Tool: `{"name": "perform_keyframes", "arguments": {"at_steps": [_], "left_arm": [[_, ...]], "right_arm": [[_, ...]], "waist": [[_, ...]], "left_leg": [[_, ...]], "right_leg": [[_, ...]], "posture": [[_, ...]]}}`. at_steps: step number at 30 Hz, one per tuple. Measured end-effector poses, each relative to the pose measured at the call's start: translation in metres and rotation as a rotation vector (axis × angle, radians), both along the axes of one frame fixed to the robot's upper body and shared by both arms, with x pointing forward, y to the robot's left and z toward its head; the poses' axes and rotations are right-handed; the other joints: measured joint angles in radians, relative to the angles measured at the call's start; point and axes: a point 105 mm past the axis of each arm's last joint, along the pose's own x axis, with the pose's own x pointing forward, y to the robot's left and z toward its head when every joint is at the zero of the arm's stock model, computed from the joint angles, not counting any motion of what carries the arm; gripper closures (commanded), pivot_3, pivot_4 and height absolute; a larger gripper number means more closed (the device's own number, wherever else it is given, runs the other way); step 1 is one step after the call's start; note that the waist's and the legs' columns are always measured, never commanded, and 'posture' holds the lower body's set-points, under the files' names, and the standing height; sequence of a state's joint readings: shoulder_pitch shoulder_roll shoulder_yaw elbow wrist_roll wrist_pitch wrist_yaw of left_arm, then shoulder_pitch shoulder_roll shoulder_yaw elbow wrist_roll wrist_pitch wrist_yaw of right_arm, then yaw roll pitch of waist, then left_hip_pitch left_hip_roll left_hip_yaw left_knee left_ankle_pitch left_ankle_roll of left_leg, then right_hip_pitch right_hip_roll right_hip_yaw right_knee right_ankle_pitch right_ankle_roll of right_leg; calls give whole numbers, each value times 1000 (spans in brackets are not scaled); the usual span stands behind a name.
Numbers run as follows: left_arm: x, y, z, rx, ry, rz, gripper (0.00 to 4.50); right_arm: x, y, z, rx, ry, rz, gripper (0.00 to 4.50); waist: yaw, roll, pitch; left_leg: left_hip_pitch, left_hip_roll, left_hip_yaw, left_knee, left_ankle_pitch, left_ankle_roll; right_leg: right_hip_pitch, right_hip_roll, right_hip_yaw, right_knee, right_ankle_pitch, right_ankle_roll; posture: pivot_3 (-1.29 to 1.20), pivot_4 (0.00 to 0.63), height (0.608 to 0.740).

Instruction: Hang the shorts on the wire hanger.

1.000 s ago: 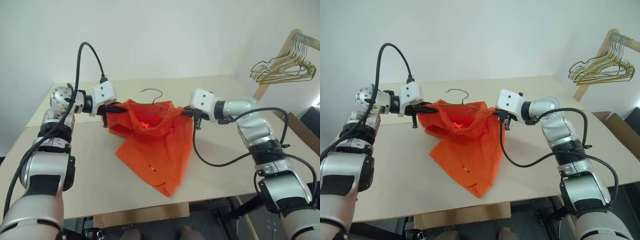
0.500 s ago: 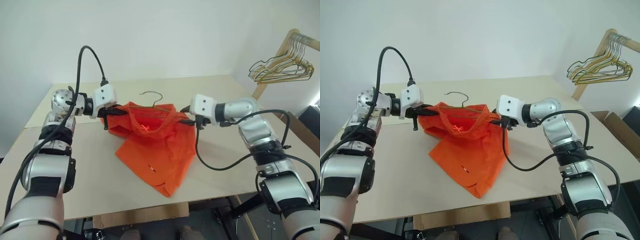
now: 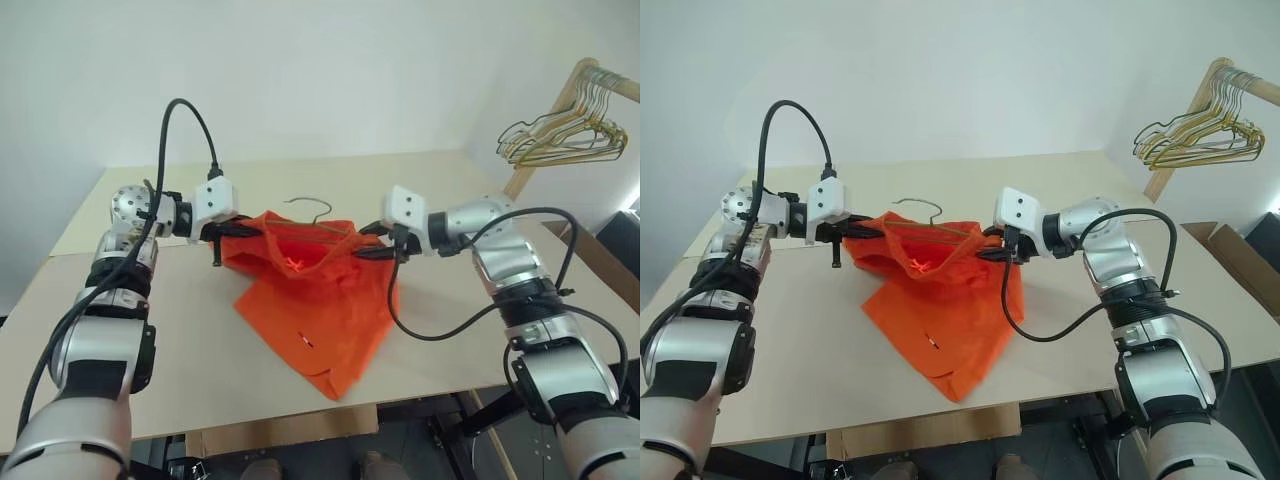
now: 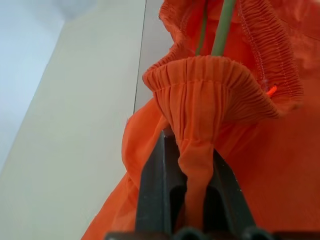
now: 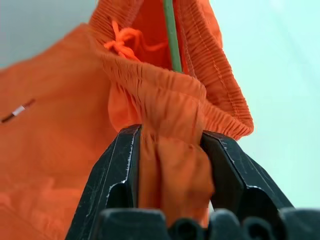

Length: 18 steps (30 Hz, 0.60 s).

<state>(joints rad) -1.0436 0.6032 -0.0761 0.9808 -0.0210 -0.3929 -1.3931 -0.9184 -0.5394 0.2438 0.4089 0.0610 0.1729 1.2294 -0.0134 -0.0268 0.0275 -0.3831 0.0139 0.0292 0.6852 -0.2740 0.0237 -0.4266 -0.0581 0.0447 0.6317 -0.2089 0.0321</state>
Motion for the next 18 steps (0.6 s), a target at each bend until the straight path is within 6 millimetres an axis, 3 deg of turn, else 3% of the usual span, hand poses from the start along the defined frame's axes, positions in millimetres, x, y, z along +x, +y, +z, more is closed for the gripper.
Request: {"name": "perform_keyframes", "arguments": {"at_steps": [6, 9, 13, 16, 18], "left_arm": [[-2, -3, 3, -17, -11, -22, 4500], [-1, -3, 3, -19, -14, -14, 4500], [1, -2, 4, -25, -25, 8, 4500], [2, -1, 3, -28, -24, 17, 4500], [2, -1, 2, -32, -13, 22, 4025]], "right_arm": [[1, 3, 1, 9, 37, -11, 2390], [1, 3, 0, 8, 51, -19, 2947], [2, 3, -4, -13, 55, -34, 4333], [3, 2, -4, -23, 48, -46, 4487], [4, 3, -4, -24, 41, -52, 4487]], "waist": [[0, 0, 0], [1, 0, 0], [0, 0, 0], [0, 0, 0], [0, 0, 0]], "left_leg": [[0, 0, 0, 0, 0, 0], [0, 0, 0, 0, 0, 0], [0, 0, 0, 0, 0, 0], [0, 0, 0, 0, 0, 0], [0, 0, 0, 0, 0, 0]], "right_leg": [[0, 0, 0, 0, 0, 0], [0, 0, 0, 0, 0, 0], [0, 0, 0, 0, 0, 0], [0, 0, 0, 0, 0, 0], [0, 0, 0, 0, 0, 0]], "posture": [[64, 0, 740], [61, 0, 740], [55, 0, 740], [55, 0, 740], [44, 0, 740]]}}
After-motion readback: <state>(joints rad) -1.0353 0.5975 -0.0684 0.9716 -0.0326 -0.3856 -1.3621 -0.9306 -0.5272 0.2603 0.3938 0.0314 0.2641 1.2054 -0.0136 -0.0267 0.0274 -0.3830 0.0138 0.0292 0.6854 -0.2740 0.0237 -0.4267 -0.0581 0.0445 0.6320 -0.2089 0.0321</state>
